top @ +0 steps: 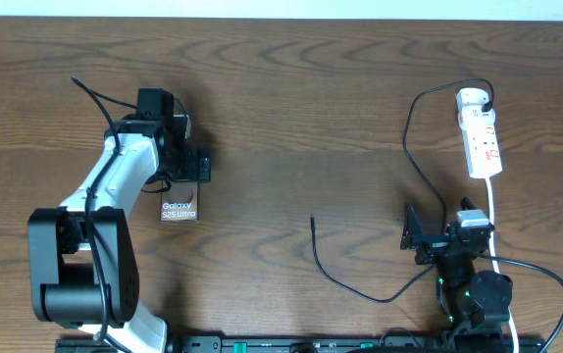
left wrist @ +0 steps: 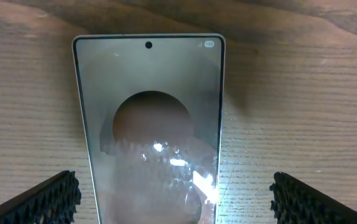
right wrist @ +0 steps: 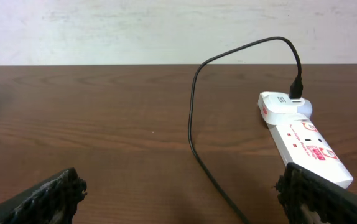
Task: Plug charger to phone and switch on socket
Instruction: 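Close the left gripper on the phone's bottom edge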
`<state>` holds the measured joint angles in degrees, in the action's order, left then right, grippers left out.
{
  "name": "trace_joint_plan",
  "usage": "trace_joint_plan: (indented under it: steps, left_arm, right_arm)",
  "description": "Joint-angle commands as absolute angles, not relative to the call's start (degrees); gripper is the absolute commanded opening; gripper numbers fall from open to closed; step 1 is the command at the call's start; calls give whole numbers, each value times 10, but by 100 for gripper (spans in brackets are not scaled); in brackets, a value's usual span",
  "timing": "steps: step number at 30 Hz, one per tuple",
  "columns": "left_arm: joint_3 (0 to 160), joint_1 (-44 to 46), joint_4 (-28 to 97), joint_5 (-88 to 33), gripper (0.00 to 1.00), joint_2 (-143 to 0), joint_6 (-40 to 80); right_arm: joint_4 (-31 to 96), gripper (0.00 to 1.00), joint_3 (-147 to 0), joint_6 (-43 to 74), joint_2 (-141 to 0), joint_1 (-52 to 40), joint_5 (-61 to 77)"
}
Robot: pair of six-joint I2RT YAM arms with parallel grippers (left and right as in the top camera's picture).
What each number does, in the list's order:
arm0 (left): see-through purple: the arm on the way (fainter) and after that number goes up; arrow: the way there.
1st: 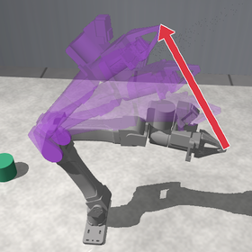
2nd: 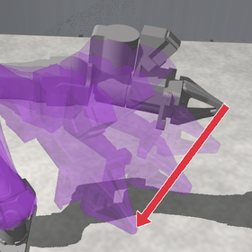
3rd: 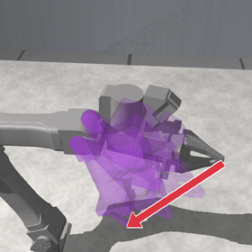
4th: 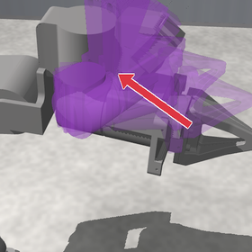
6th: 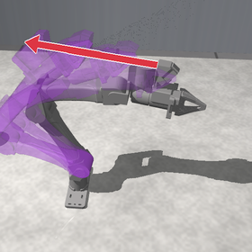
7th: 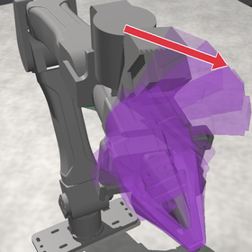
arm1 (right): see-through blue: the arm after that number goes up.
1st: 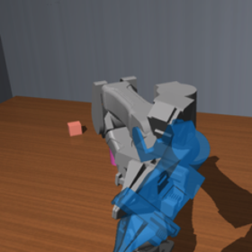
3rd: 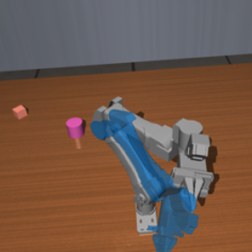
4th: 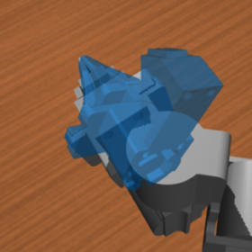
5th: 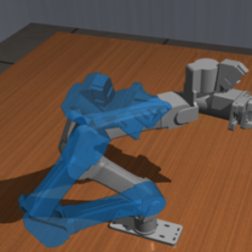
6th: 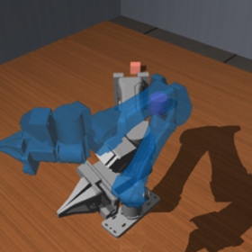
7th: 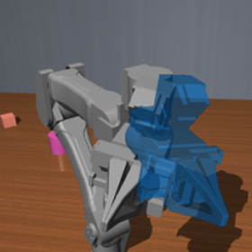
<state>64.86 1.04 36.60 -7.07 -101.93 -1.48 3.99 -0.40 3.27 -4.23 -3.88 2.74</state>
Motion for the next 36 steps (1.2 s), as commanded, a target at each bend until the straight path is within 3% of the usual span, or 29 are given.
trace_joint_plan:
  steps: [1,36]
  left_arm:
    - [634,11,359,-42,96,-1030,2]
    - [624,11,337,-36,96,-1068,5]
  right_arm:
    - [43,99,-3,38,-40,-37,22]
    - [43,99,-3,38,-40,-37,22]
